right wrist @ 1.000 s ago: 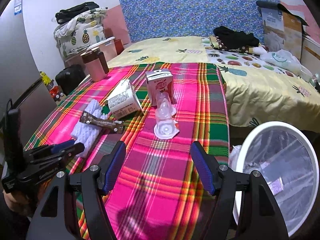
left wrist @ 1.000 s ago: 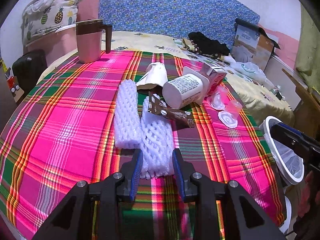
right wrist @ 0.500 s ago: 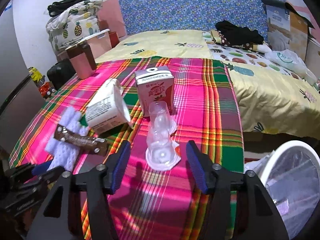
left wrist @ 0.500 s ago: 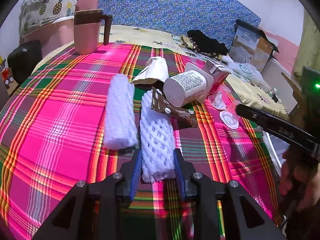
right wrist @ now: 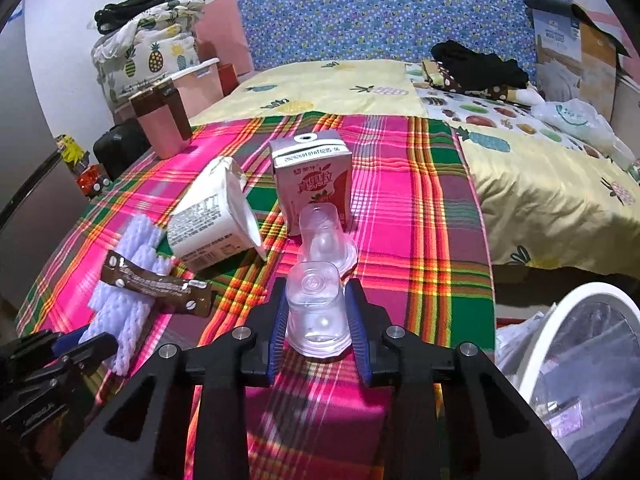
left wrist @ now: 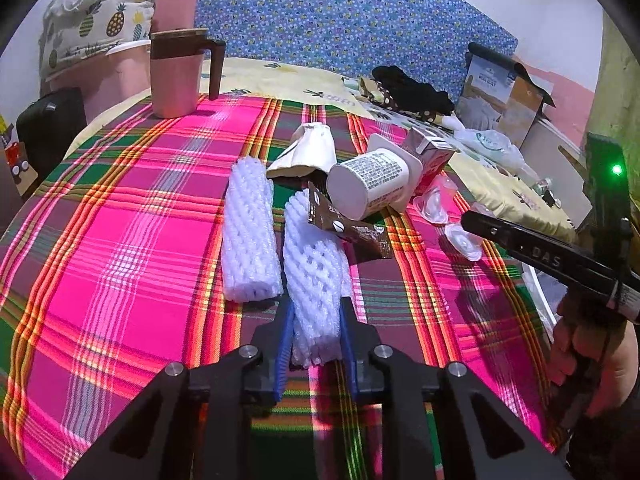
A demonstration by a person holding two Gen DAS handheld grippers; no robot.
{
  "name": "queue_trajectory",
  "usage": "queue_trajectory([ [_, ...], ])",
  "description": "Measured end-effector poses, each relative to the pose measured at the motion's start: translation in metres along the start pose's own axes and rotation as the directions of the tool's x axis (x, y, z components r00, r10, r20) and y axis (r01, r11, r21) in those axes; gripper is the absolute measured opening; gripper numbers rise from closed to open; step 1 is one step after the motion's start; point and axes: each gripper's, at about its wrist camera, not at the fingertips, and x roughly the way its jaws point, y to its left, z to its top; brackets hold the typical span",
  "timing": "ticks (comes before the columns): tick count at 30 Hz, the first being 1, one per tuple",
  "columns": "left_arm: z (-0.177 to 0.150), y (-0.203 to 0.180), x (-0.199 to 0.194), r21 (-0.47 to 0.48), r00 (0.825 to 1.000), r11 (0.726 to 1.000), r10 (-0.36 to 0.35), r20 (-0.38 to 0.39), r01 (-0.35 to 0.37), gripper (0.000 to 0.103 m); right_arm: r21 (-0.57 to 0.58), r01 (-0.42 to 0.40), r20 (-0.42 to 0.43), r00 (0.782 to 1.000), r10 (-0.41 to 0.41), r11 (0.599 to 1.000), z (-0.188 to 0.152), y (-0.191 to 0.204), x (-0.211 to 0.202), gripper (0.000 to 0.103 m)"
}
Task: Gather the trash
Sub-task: 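Grasp a white foam net with the left tool while the right tool grasps a clear plastic cup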
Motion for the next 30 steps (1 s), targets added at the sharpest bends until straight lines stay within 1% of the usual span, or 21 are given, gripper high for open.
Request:
queue_trajectory([
  [6,-0.003,-0.002,-0.018,0.003,1.0,1.0,0.012,0.028,-0.012,0.019,0.006,-0.016,0.024,1.0,0.016,1.0,-0.006,0.004,-0.02,0.029],
  [18,-0.005,-0.009,-0.059,0.015,0.996,1.0,0.022,0.091,-0.023,0.018,0.012,-0.027,0.078,0.997,0.026,1.0,-0.015,0.007,-0.053,0.029],
  [24,-0.006,-0.022,-0.075,0.039,0.994,0.999,0.005,0.114,-0.009,0.018,0.017,-0.026,0.103,0.994,0.024,1.0,-0.021,0.005,-0.064,0.029],
  [30,-0.01,-0.037,-0.08,0.065,0.993,0.998,-0.018,0.115,0.011,0.018,0.032,-0.018,0.116,0.993,0.014,0.999,-0.027,-0.003,-0.073,0.029],
])
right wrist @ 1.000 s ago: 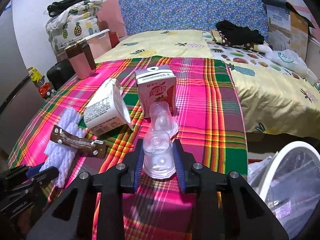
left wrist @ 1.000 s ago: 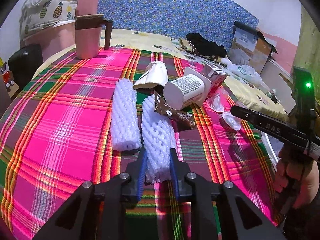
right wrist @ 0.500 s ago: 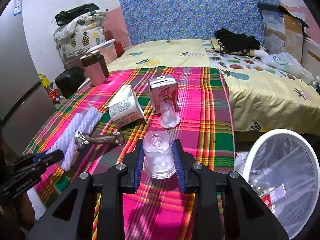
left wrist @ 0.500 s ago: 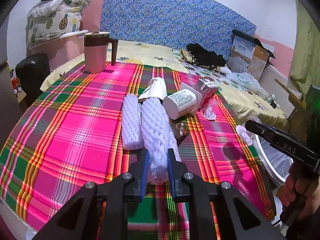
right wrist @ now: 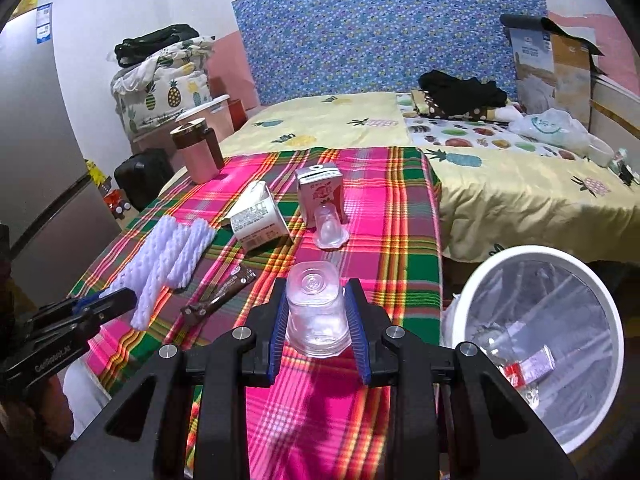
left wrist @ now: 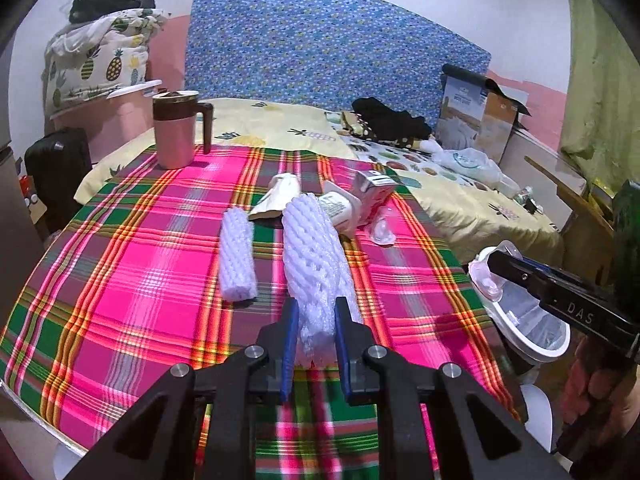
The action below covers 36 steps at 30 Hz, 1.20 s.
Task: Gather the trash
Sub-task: 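Carry the foam net and plastic cup with both tools over the white bin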
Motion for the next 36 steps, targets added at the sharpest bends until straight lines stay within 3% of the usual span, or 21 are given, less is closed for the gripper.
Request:
queue_trajectory([
  [19,0.002,-0.068,0.021,0.106,0.992,0.987,-0.117,-0.043,0.121,0.018,0.072,0.068,0.027,0.997,-0.07,0.995,-0.016,-0.035,-0.025,0.029],
  [36,0.003,-0.138,0.048,0.204,0.968,0.948,-0.226,-0.106,0.243,0.018,0.175,0.163,0.025,0.985,-0.17,0.971,-0.033,-0.085,-0.048,0.03],
])
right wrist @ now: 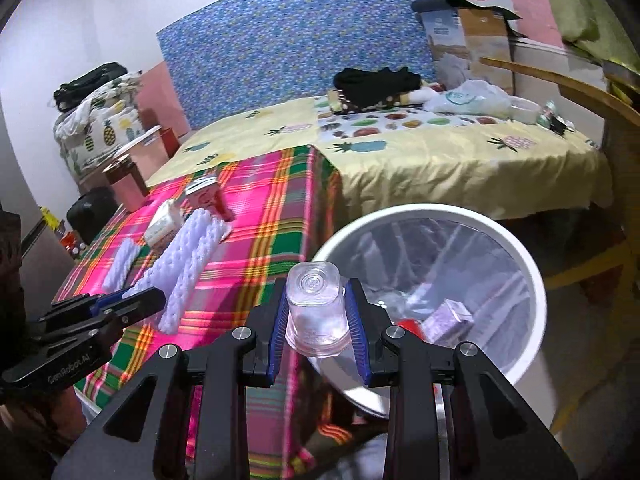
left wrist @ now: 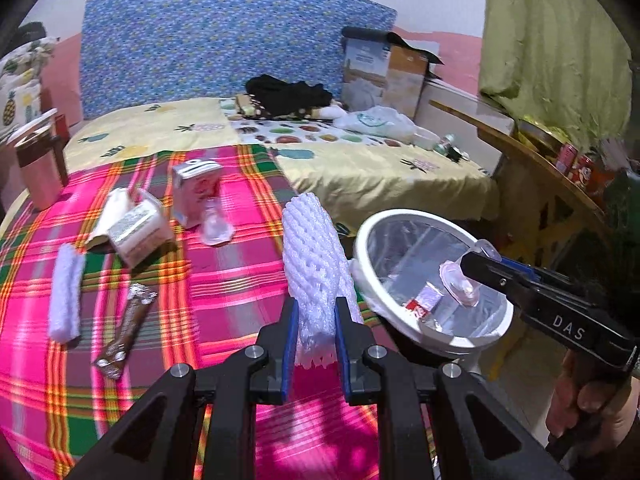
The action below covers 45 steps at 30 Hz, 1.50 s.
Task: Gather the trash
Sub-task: 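Carry the foam net and plastic cup with both tools over the white bin, then open both tools to drop the foam net and cup into the bin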
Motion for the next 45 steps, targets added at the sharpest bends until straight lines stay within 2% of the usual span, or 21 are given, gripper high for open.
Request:
queue_trajectory([
  [17,0.007,-0.056,0.047,0.09,0.992,0.99,-0.106,-0.066,0.111,0.018,0.102,0.088,-0.038,0.996,-0.084,0.991,-0.012,-0.051,-0.003,0.03],
  [31,0.01,-0.081,0.085,0.127,0.983,0.979,-0.142,-0.12,0.157,0.018,0.148,0.124,-0.093,0.989,-0.112,0.981,-0.019,-0.078,0.005,0.03],
  [34,0.011,-0.084,0.092,0.134,0.982,0.979,-0.136,-0.13,0.153,0.022,0.155,0.134,-0.097,0.988,-0.12,0.979,-0.02,-0.081,0.007,0.031],
  [36,0.011,-0.083,0.095,0.132,0.982,0.979,-0.136,-0.131,0.153,0.028,0.157,0.13,-0.097,0.988,-0.116,0.979,-0.02,-0.081,0.007,0.039],
  [38,0.012,-0.083,0.096,0.13,0.983,0.98,-0.133,-0.13,0.15,0.035,0.157,0.131,-0.095,0.989,-0.117,0.979,-0.02,-0.081,0.007,0.058],
  [45,0.014,-0.075,0.092,0.11,0.985,0.983,-0.133,-0.109,0.145,0.037,0.154,0.134,-0.087,0.989,-0.122,0.979,-0.018,-0.081,0.006,0.059],
])
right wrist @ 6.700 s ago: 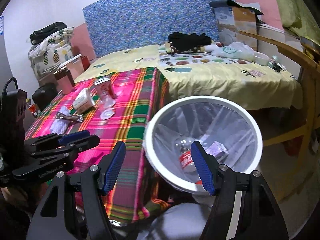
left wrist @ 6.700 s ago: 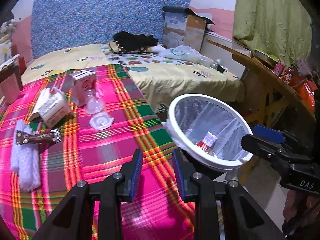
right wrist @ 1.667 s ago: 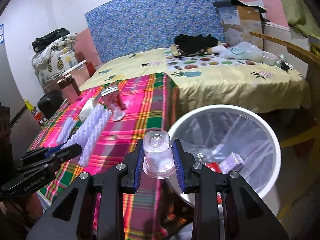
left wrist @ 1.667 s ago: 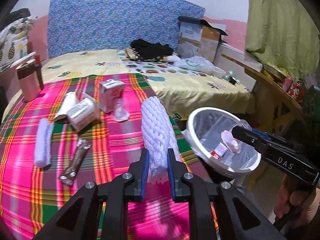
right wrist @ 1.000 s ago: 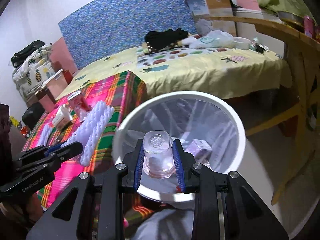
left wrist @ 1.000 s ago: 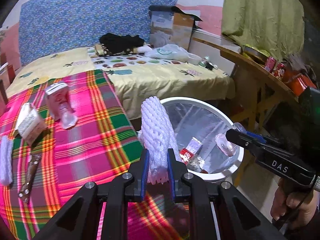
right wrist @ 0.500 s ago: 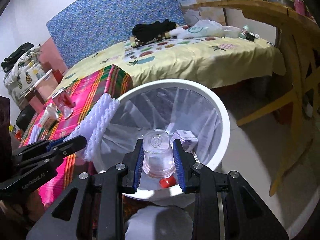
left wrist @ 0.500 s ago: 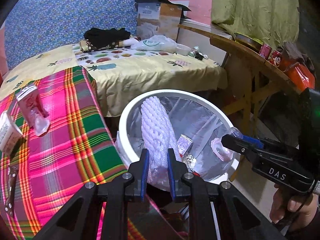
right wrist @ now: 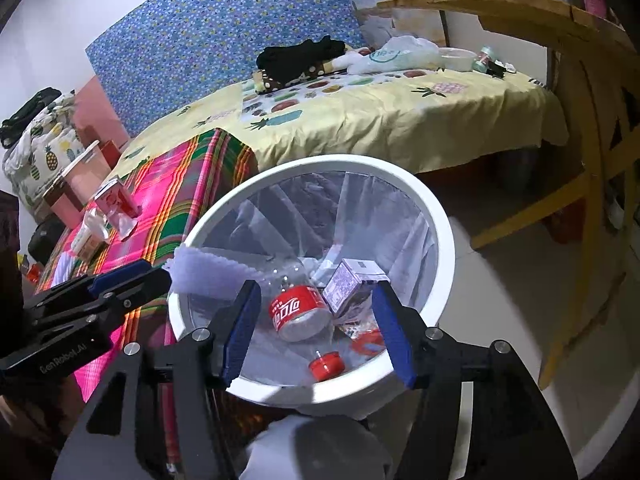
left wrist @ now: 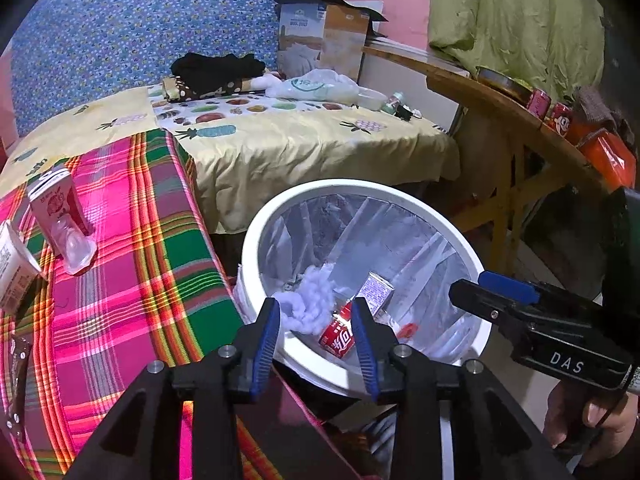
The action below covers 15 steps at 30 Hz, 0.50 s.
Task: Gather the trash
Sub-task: 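Open both tools to drop the foam net and cup into the bin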
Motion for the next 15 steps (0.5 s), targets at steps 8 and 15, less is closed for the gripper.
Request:
queue_trajectory([
  [8,-0.007,0.018,-0.02,-0.043,1.0,0.999,0.012,0.022,-0.011,0.037,-0.024,-0.019,0.019,1.0,0.02,1.0,0.0,0.012,-0.008,0.059],
  [15,-0.018,0.033,-0.043,-0.083,0.998,0.996,0.042,0.036,-0.039,0.037,-0.066,-0.053,0.031,0.998,0.055,0.996,-0.001,0.032,-0.016,0.059],
])
